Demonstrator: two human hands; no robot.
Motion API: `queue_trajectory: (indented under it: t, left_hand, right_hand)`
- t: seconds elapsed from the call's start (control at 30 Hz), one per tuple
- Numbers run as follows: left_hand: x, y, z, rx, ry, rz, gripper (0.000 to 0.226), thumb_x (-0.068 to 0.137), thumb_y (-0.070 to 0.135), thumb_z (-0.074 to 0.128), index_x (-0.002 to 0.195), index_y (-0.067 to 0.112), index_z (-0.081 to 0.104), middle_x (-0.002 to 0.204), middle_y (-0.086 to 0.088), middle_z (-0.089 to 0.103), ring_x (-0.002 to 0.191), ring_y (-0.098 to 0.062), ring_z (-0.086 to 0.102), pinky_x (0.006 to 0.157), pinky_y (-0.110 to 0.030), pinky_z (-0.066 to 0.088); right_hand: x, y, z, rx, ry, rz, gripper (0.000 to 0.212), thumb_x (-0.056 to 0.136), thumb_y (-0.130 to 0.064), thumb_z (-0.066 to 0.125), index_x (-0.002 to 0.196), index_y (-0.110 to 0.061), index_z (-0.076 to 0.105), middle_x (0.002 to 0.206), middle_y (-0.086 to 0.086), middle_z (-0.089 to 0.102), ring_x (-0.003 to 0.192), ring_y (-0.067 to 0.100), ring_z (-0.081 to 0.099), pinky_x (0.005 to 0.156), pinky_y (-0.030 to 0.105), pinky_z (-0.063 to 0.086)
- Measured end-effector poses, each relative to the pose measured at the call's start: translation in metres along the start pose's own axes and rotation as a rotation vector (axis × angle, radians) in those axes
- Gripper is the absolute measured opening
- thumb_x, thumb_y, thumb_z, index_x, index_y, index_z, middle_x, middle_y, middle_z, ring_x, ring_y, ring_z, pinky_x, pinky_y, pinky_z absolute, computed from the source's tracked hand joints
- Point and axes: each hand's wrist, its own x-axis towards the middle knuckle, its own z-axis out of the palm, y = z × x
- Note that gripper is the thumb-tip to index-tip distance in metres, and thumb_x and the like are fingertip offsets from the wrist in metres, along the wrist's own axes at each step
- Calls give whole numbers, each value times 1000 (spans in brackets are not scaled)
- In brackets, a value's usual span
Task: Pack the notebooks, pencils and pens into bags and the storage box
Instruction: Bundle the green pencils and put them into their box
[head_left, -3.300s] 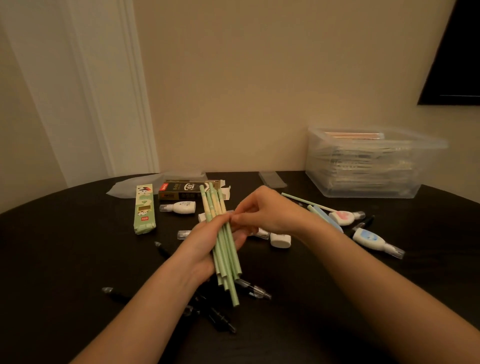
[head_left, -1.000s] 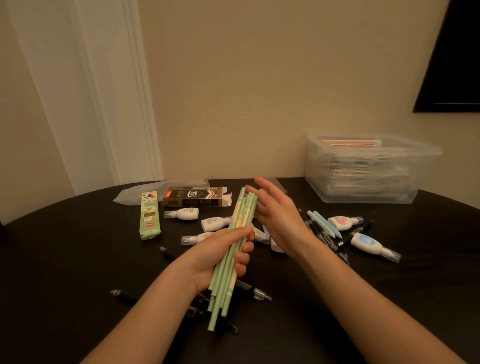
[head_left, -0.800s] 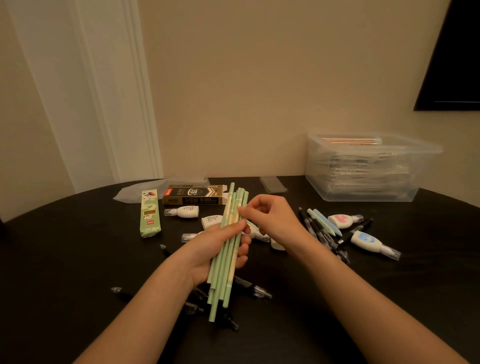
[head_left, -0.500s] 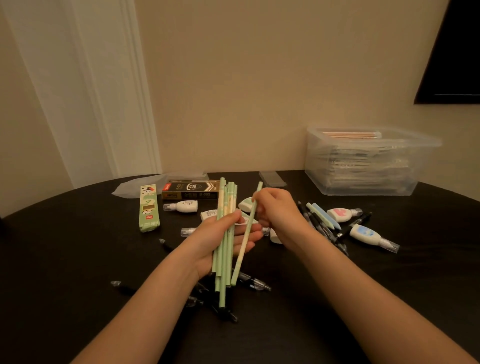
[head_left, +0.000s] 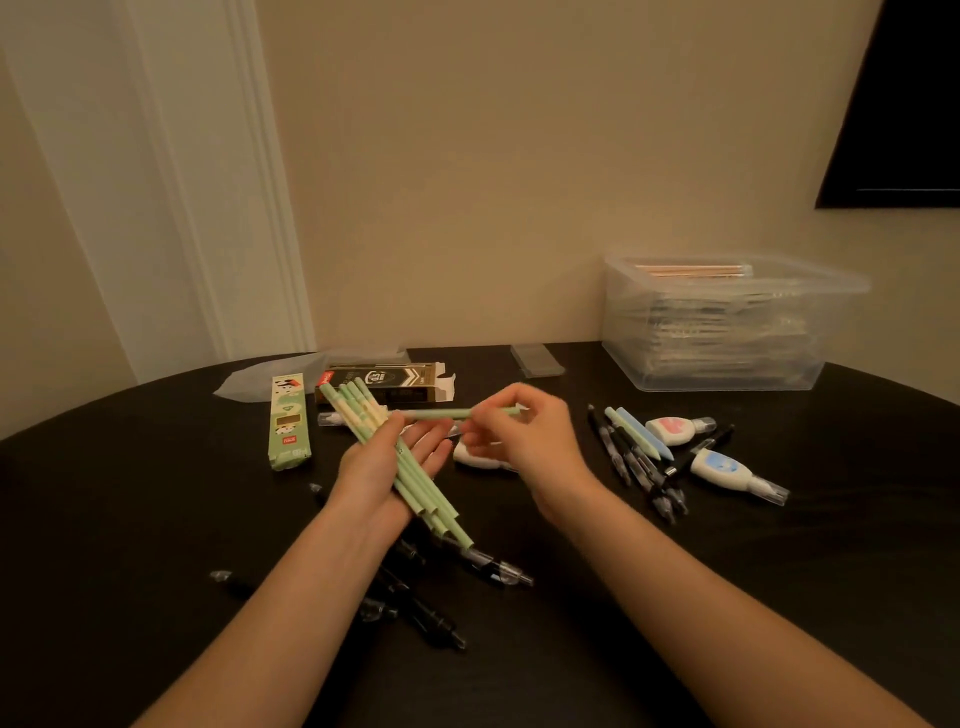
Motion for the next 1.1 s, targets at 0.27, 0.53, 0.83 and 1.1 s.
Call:
queue_trajectory:
  t: [0.27, 0.53, 0.83, 1.1]
  left_hand:
    - [4, 16, -8, 16, 4, -45, 6, 95, 17, 51, 95, 11, 55, 58, 3, 51, 43, -4, 48, 42, -19, 44]
    - [-27, 15, 2, 506, -532, -390, 13, 79, 21, 57, 76, 10, 52, 49, 6, 38, 32, 0, 33, 29, -11, 27]
    - [-32, 6, 7, 614, -550, -470, 19, 75, 29, 62, 74, 11, 55, 54, 6, 42, 36, 0, 37, 38, -12, 38]
    - [-27, 19, 13, 1033, -468, -330, 52, 70, 58, 55, 88, 9, 58, 67, -3, 66, 61, -14, 65, 61, -26, 55]
  right_hand:
    - [-10, 5, 12, -501, -292, -264, 12, 91, -15, 59, 87, -14, 70, 82, 6, 68, 73, 16, 61, 71, 34, 53]
    - [6, 0, 0, 116, -362, 214, 35, 94, -40, 47, 110, -11, 60, 107, 8, 63, 106, 18, 56, 100, 35, 42]
    - [5, -9, -2, 61, -439, 196, 39, 94, -36, 48, 64, -16, 62, 71, -2, 53, 67, 8, 51, 66, 23, 39]
    - [14, -10, 1, 13, -347, 118, 31, 94, -28, 51, 68, -12, 58, 51, -6, 56, 48, 7, 51, 46, 17, 38]
